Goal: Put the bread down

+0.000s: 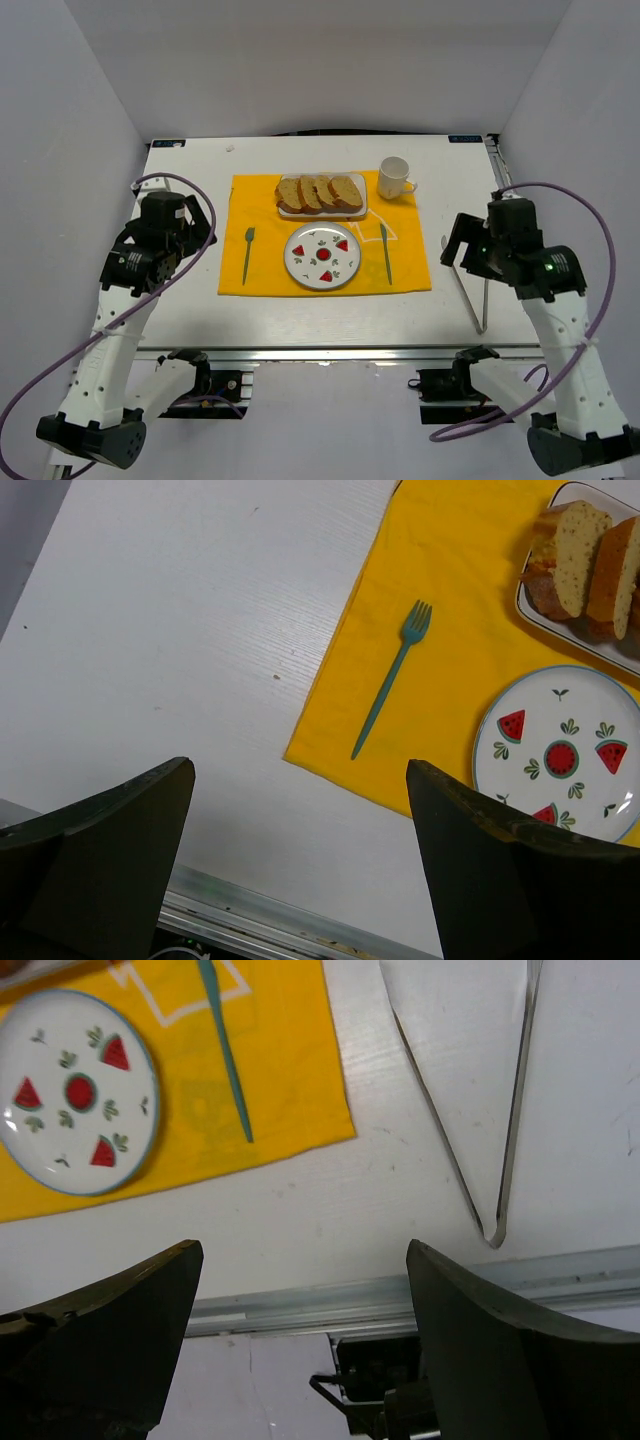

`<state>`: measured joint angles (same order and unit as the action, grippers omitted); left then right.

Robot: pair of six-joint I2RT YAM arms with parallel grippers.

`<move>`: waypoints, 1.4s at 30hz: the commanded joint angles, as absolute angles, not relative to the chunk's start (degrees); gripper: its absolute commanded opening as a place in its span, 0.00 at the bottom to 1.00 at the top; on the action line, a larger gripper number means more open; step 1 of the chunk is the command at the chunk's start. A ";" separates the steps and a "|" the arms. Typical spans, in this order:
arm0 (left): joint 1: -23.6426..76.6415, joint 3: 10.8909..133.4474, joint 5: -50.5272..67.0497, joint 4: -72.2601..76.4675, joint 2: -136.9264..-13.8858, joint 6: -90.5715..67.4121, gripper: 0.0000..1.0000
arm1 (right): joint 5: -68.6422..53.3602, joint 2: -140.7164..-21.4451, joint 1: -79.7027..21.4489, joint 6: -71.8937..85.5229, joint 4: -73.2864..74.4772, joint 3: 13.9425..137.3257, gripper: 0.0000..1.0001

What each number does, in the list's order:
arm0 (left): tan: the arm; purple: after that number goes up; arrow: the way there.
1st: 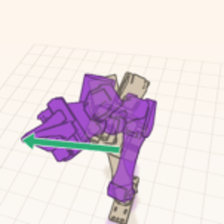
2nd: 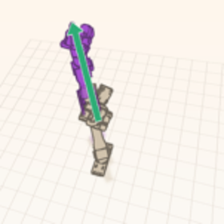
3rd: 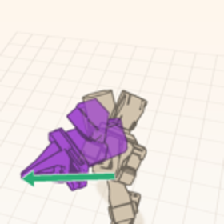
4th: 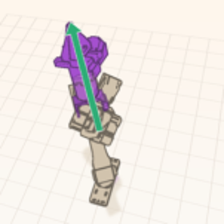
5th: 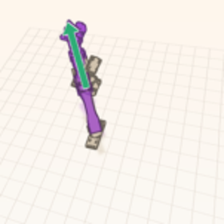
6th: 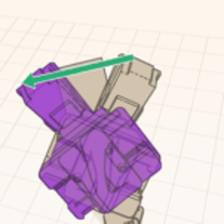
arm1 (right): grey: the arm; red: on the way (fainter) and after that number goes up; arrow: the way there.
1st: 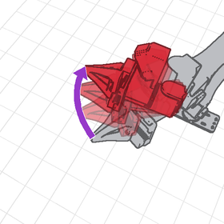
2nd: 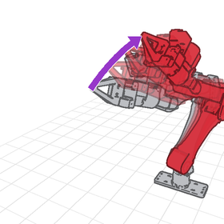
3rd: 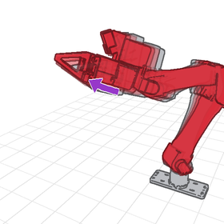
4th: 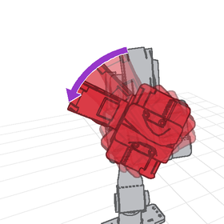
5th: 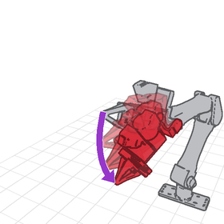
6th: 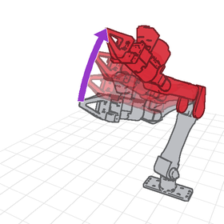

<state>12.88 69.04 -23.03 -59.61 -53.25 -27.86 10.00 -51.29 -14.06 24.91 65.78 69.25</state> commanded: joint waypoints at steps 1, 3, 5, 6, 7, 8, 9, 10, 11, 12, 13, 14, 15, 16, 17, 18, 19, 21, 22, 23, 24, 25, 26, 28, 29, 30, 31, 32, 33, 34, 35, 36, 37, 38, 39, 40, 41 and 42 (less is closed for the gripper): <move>13.01 68.99 -23.73 -60.20 -52.29 -26.81 0.98 | 9.03 -47.90 -14.24 22.92 64.68 74.26 0.89; 13.01 68.73 -21.81 -60.03 -52.56 -26.37 0.98 | 6.97 -47.90 -14.24 20.42 64.60 74.10 0.89; 13.01 68.47 -20.40 -59.77 -52.82 -26.37 0.98 | 9.21 -50.17 -14.33 21.62 67.39 72.78 0.89; 13.01 68.12 -19.09 -59.42 -53.00 -26.54 0.98 | 11.40 -50.97 -14.24 20.32 67.93 71.82 0.89; 13.01 68.12 -18.46 -59.33 -53.17 -26.54 0.98 | 12.12 -52.37 -14.15 19.08 67.94 70.50 0.89; 13.01 68.03 -17.85 -59.15 -53.35 -26.46 0.98 | 13.78 -52.99 -13.89 18.38 67.24 67.88 0.89; 13.01 68.03 -17.06 -58.89 -53.44 -26.28 0.98 | 13.89 -53.61 -13.54 18.37 66.28 66.37 0.89; 13.01 67.94 -16.70 -58.63 -53.35 -26.28 0.98 | 13.10 -54.74 -13.36 18.11 65.23 65.14 0.89; 13.01 67.85 -16.53 -58.01 -53.35 -26.19 0.98 | 11.62 -55.19 -13.27 17.76 63.91 63.91 0.89; 13.01 67.76 -16.35 -57.92 -53.44 -26.10 0.98 | 11.25 -55.98 -11.71 17.75 62.16 63.03 0.89; 13.01 67.76 -16.35 -57.83 -53.61 -26.10 0.98 | 10.64 -57.99 -10.99 17.23 61.88 62.93 0.89; 13.01 67.76 -16.09 -57.75 -53.70 -26.19 0.98 | 10.90 -58.96 -10.29 16.88 60.92 62.32 0.89; 13.01 67.68 -15.82 -57.57 -54.05 -26.28 0.98 | 10.72 -59.67 -8.89 16.88 60.04 61.62 0.89; 13.01 67.68 -15.21 -57.57 -54.14 -26.37 0.98 | 9.59 -60.72 -8.44 16.44 58.64 60.92 0.89; 13.01 67.50 -14.94 -57.22 -54.23 -26.45 0.98 | 9.58 -61.43 -8.09 16.00 57.84 60.30 0.89; 13.01 66.98 -14.68 -56.96 -54.05 -26.63 0.98 | 9.75 -62.04 -6.95 16.00 56.00 58.81 0.89; 13.01 66.80 -14.50 -56.78 -54.05 -26.72 0.98 | 9.58 -63.79 -6.25 16.00 55.20 57.93 0.89; 13.01 66.45 -14.50 -56.60 -54.14 -26.72 0.98 | 7.74 -65.38 -4.84 15.12 52.66 56.00 0.89; 13.01 66.27 -14.50 -56.69 -54.23 -26.63 0.98 | 7.56 -67.22 -4.66 14.77 50.38 55.03 0.89; 13.01 66.18 -14.76 -56.52 -54.23 -26.63 0.98 | 8.08 -68.19 -4.40 13.98 49.67 55.02 0.89; 13.01 66.18 -14.77 -56.60 -54.23 -26.54 0.98 | 8.69 -69.16 -4.22 13.28 49.22 55.28 0.89; 13.01 66.18 -14.85 -56.60 -54.32 -26.54 0.98 | 9.83 -71.08 -4.04 12.49 48.26 55.89 0.89; 13.01 66.18 -14.94 -56.69 -54.40 -26.37 0.98 | 12.28 -71.89 -3.87 11.70 47.82 56.07 0.89; 13.01 66.01 -15.03 -56.60 -54.58 -26.37 0.98 | 13.97 -73.73 -2.47 8.89 46.76 56.07 0.88; 13.01 65.74 -15.03 -56.43 -54.84 -26.28 0.98 | 14.67 -74.09 -1.94 8.27 45.10 55.38 0.87; 13.01 65.66 -15.03 -56.43 -55.02 -26.28 0.98 | 13.98 -74.53 -0.72 7.83 44.22 55.02 0.78; 13.01 65.65 -15.03 -56.25 -55.37 -26.28 0.98 | 12.32 -74.97 -0.62 7.65 42.82 54.32 0.74; 13.01 65.65 -14.94 -56.16 -55.55 -26.37 0.98 | 12.04 -75.58 -0.62 7.30 42.11 53.79 0.73; 13.01 65.74 -14.85 -56.08 -55.72 -26.28 0.98 | 12.22 -76.19 0.52 7.03 41.40 53.27 0.70; 13.01 65.92 -14.85 -55.99 -55.90 -26.28 0.98 | 11.52 -77.25 1.22 6.68 40.70 52.91 0.69; 13.01 66.00 -14.85 -55.90 -56.07 -26.28 0.98 | 9.16 -77.86 1.49 6.42 40.08 52.82 0.69; 13.01 66.18 -14.85 -55.81 -56.42 -26.28 0.98 | 8.18 -78.48 1.84 6.07 38.77 52.65 0.68; 13.01 66.27 -14.94 -55.81 -56.60 -26.28 0.98 | 7.48 -79.62 1.93 5.19 38.06 52.56 0.68; 13.01 66.36 -14.94 -55.81 -56.78 -26.28 0.98 | 6.86 -80.32 1.93 4.84 37.62 52.47 0.67; 13.01 66.71 -14.85 -55.81 -57.13 -26.28 0.98 | 6.68 -81.64 2.19 4.75 37.01 52.73 0.66; 13.01 66.80 -15.03 -55.90 -57.22 -26.28 0.98 | 5.72 -82.26 2.28 4.31 36.83 52.82 0.65; 13.01 66.97 -15.03 -55.90 -57.22 -26.19 0.98 | 5.45 -82.79 2.37 4.22 36.39 52.82 0.64; 13.01 66.97 -15.20 -55.99 -57.39 -26.28 0.98 | 5.19 -83.84 2.46 4.22 35.69 52.74 0.59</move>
<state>12.88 66.04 -15.42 -56.73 -57.58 -26.79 7.99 -82.56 2.09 5.96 39.31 52.71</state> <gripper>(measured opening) 0.984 0.611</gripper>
